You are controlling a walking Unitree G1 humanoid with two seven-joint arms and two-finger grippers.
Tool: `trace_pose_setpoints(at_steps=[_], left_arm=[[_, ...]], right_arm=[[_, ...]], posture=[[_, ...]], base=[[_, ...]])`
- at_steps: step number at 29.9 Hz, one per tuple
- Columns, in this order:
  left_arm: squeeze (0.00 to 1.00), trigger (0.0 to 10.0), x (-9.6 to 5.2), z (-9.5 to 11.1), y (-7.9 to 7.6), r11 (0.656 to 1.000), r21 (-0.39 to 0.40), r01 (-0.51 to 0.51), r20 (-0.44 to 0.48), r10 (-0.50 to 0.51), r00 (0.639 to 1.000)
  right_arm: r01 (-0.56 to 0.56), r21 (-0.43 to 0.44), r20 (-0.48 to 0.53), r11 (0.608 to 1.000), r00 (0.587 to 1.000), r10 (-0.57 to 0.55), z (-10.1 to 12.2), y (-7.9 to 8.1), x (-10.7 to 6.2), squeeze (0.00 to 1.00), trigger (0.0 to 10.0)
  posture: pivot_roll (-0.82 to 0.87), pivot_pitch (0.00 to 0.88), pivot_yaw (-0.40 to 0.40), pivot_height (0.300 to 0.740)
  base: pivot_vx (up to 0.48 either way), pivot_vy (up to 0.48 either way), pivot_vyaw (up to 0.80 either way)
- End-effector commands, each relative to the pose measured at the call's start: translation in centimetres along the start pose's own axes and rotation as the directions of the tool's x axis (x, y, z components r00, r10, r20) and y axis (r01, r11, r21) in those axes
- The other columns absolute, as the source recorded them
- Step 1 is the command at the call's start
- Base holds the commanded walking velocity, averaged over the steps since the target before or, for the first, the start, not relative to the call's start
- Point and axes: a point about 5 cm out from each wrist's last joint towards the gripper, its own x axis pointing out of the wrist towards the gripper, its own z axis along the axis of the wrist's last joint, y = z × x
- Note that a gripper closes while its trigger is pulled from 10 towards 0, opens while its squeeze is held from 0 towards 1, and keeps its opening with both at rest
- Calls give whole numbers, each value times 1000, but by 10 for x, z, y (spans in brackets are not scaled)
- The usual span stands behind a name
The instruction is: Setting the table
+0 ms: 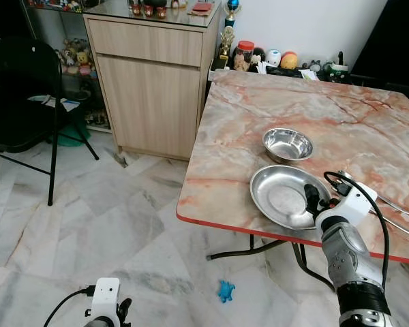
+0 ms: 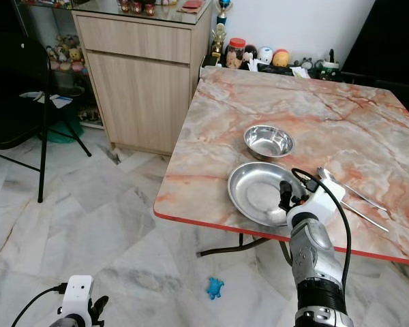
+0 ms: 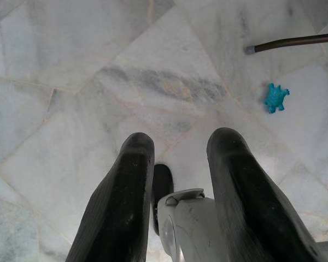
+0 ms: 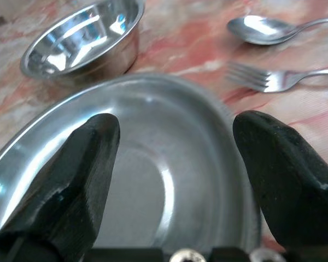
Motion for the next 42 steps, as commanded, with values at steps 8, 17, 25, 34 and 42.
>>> trace_pose_setpoints(at_steps=[8, 17, 25, 34, 42], left_arm=[[0, 10000, -1, -6, -1, 1000, -10, -5, -19, 4, 1000], [0, 10000, -2, -9, -3, 1000, -16, -2, -30, 2, 1000], [0, 10000, -3, -11, -1, 1000, -15, -8, -37, 8, 999], [0, 10000, -2, -11, -2, 1000, -18, -8, -43, 8, 999], [0, 10000, -3, -14, -1, 1000, -22, -12, -52, 11, 999]], right_arm=[[17, 4, 126, 1000, 992, -17, 24, -6, -8, 0, 10000], [83, 1, 66, 997, 994, -83, 5, -16, -11, 0, 10000], [104, 17, 39, 994, 994, -105, 1, -16, -7, 0, 10000], [100, 26, -13, 995, 995, -100, -6, -14, -5, 0, 10000], [87, 55, -73, 995, 994, -83, -19, -9, -2, 0, 10000]], posture=[[116, 0, -104, 736], [120, 10, -109, 736], [123, 15, -110, 736], [122, 20, -112, 736], [126, 26, -114, 736]], base=[[0, 0, 0], [0, 0, 0], [0, 0, 0], [0, 0, 0], [0, 0, 0]])
